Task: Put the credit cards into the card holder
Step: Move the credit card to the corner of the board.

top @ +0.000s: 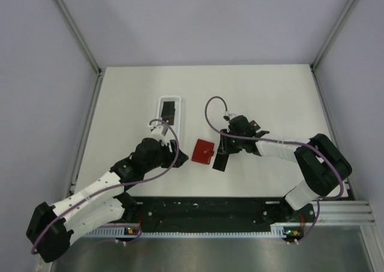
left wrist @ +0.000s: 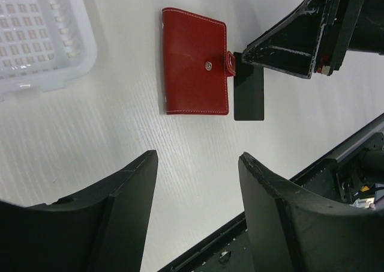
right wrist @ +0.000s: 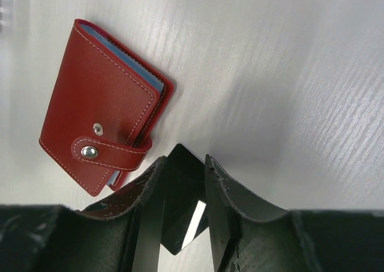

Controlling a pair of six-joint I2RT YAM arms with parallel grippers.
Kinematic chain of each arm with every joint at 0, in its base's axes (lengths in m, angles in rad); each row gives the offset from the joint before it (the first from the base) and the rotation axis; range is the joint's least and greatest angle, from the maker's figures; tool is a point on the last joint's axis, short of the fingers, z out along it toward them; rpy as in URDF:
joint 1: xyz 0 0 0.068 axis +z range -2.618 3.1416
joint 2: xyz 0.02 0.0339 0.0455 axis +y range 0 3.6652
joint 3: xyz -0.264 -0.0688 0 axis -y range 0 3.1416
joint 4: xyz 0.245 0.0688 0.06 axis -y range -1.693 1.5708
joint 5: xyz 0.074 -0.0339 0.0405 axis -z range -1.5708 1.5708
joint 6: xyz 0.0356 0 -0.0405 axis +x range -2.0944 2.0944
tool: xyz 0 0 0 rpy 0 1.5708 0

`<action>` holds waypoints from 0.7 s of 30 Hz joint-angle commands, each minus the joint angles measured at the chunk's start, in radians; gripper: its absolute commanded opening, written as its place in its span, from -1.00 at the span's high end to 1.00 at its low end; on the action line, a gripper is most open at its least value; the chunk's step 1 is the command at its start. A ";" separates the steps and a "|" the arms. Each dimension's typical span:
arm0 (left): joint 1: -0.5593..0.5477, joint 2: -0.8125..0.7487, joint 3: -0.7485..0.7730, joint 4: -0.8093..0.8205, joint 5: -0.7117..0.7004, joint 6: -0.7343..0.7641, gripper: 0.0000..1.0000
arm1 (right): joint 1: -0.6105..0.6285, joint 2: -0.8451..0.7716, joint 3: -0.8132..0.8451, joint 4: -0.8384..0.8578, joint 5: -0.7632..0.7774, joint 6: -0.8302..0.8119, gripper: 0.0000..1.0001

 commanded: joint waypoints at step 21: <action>-0.111 -0.051 -0.124 0.108 0.015 -0.089 -0.09 | 0.165 -0.169 -0.168 -0.102 0.115 0.129 0.39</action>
